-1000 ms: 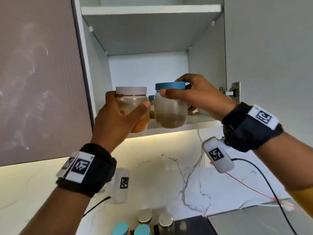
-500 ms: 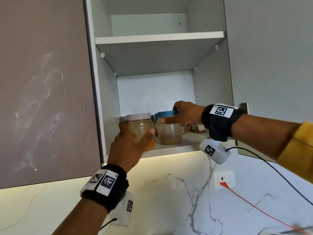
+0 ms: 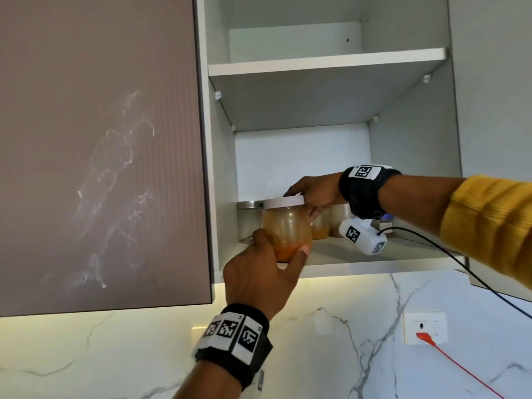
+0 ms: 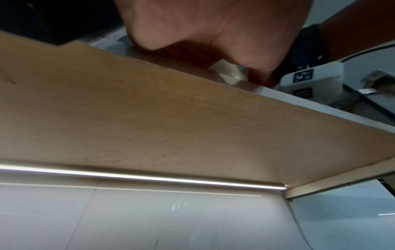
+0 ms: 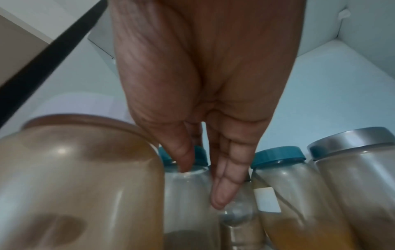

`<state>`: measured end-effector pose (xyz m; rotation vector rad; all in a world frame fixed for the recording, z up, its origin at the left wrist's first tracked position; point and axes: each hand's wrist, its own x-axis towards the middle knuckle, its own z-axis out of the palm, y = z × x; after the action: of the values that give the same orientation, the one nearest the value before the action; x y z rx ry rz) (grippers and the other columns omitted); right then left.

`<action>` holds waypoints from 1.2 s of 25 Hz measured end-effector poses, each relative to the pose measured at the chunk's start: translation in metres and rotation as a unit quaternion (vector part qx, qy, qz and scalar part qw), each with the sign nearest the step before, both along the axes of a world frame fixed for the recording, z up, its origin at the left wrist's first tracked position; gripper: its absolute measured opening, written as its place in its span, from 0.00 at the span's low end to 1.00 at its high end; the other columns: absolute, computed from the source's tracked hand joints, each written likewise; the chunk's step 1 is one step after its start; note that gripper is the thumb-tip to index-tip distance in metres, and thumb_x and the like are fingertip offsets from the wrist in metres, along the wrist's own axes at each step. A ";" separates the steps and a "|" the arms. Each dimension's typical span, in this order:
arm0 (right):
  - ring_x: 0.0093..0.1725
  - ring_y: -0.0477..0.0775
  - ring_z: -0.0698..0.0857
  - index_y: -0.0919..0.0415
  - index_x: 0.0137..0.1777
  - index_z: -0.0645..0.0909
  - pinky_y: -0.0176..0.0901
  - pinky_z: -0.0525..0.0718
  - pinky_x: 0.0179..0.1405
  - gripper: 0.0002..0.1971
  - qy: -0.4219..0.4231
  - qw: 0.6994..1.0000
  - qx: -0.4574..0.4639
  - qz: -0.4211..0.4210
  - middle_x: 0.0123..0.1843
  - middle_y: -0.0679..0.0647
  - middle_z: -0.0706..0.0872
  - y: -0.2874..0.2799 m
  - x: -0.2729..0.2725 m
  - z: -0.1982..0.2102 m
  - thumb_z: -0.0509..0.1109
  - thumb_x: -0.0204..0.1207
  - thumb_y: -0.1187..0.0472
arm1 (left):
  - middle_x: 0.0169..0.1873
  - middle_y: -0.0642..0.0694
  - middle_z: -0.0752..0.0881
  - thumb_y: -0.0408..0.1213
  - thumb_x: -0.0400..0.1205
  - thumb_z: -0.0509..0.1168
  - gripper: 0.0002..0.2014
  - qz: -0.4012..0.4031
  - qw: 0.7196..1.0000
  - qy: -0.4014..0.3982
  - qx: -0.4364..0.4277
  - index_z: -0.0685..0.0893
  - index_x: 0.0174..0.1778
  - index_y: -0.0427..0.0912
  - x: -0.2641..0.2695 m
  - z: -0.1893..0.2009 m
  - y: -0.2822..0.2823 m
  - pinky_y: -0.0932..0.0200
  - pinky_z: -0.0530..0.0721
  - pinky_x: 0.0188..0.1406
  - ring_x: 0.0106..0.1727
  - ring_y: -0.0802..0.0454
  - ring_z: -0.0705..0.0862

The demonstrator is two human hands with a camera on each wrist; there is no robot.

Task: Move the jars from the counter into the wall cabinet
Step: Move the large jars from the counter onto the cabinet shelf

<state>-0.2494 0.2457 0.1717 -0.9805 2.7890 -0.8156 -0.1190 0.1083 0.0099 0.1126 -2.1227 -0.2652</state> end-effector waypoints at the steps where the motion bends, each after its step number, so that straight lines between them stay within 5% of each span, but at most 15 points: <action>1: 0.56 0.63 0.91 0.60 0.78 0.80 0.45 0.96 0.45 0.26 0.008 1.000 -0.014 0.008 0.70 0.72 0.87 -0.005 -0.006 0.001 0.62 0.85 0.79 | 0.44 0.54 0.89 0.77 0.79 0.50 0.34 0.003 1.000 0.001 -0.001 0.72 0.64 0.50 -0.001 -0.001 -0.001 0.58 0.73 0.37 0.43 0.51 0.89; 3: 0.56 0.64 0.91 0.55 0.72 0.87 0.46 0.95 0.44 0.25 0.035 0.999 -0.033 0.017 0.69 0.69 0.89 -0.015 -0.020 0.002 0.61 0.85 0.78 | 0.44 0.53 0.88 0.76 0.80 0.51 0.32 0.006 1.000 0.007 0.005 0.72 0.62 0.51 -0.004 -0.002 -0.003 0.58 0.73 0.36 0.39 0.51 0.85; 5: 0.61 0.73 0.91 0.54 0.65 0.92 0.65 0.92 0.60 0.20 0.065 0.996 -0.055 0.025 0.65 0.67 0.91 -0.024 -0.030 -0.001 0.66 0.85 0.75 | 0.41 0.52 0.88 0.76 0.79 0.51 0.31 0.011 1.000 0.014 0.025 0.72 0.57 0.51 -0.007 -0.001 -0.002 0.57 0.71 0.34 0.35 0.51 0.81; 7: 0.63 0.75 0.90 0.59 0.59 0.95 0.73 0.89 0.64 0.17 0.103 0.990 -0.093 0.031 0.60 0.66 0.93 -0.033 -0.038 -0.004 0.69 0.83 0.77 | 0.40 0.51 0.87 0.78 0.77 0.51 0.33 0.019 0.999 0.014 0.047 0.73 0.54 0.50 -0.010 0.002 0.000 0.56 0.73 0.34 0.37 0.49 0.84; 10: 0.57 0.67 0.93 0.67 0.59 0.94 0.70 0.90 0.62 0.14 0.147 0.979 -0.132 0.048 0.58 0.67 0.94 -0.048 -0.044 -0.008 0.70 0.82 0.78 | 0.39 0.53 0.84 0.80 0.76 0.51 0.34 0.044 0.997 0.008 0.069 0.74 0.54 0.50 -0.016 0.007 0.003 0.56 0.74 0.37 0.38 0.49 0.83; 14: 0.62 0.72 0.91 0.68 0.62 0.92 0.70 0.90 0.62 0.13 0.158 0.978 -0.123 0.060 0.59 0.68 0.93 -0.053 -0.049 -0.010 0.74 0.81 0.76 | 0.41 0.53 0.83 0.80 0.76 0.52 0.35 0.056 0.994 0.002 0.095 0.75 0.55 0.50 -0.022 0.011 0.004 0.56 0.79 0.39 0.40 0.49 0.84; 17: 0.63 0.65 0.89 0.69 0.69 0.88 0.59 0.90 0.63 0.17 0.146 0.981 -0.110 0.063 0.66 0.66 0.90 -0.047 -0.042 -0.011 0.75 0.81 0.75 | 0.41 0.52 0.85 0.80 0.75 0.53 0.35 0.045 0.994 0.006 0.095 0.76 0.54 0.50 -0.025 0.010 0.003 0.55 0.84 0.42 0.41 0.48 0.87; 20: 0.44 0.54 0.87 0.68 0.70 0.84 0.39 0.89 0.37 0.15 0.143 0.981 -0.129 0.017 0.55 0.60 0.88 -0.035 -0.032 -0.012 0.70 0.85 0.73 | 0.38 0.51 0.84 0.80 0.75 0.52 0.35 0.040 0.995 -0.001 0.092 0.77 0.51 0.50 -0.024 0.009 0.003 0.53 0.85 0.42 0.39 0.47 0.86; 22: 0.35 0.53 0.88 0.63 0.64 0.86 0.41 0.89 0.27 0.10 0.070 0.986 -0.150 -0.021 0.49 0.61 0.89 -0.025 -0.018 -0.012 0.65 0.89 0.66 | 0.36 0.51 0.84 0.80 0.76 0.52 0.34 0.037 0.995 -0.005 0.090 0.78 0.48 0.50 -0.023 0.010 0.003 0.54 0.83 0.40 0.37 0.46 0.85; 26: 0.40 0.59 0.92 0.60 0.68 0.84 0.58 0.95 0.50 0.31 -0.054 0.988 -0.147 -0.006 0.51 0.63 0.92 -0.009 0.009 -0.007 0.57 0.88 0.34 | 0.35 0.52 0.82 0.78 0.77 0.52 0.32 0.034 0.996 -0.003 0.080 0.78 0.46 0.50 -0.021 0.011 0.003 0.56 0.76 0.36 0.35 0.48 0.81; 30: 0.51 0.59 0.94 0.50 0.76 0.78 0.62 0.94 0.55 0.30 -0.015 0.999 -0.028 0.015 0.63 0.57 0.90 0.001 0.029 -0.007 0.76 0.78 0.38 | 0.34 0.50 0.83 0.76 0.78 0.53 0.31 0.027 0.997 -0.003 0.076 0.78 0.44 0.49 -0.019 0.012 0.005 0.56 0.74 0.35 0.34 0.46 0.81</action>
<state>-0.2201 0.2469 0.1648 -1.0086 2.7339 -0.9025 -0.1375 0.1129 0.0215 0.2595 -2.1005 -0.3951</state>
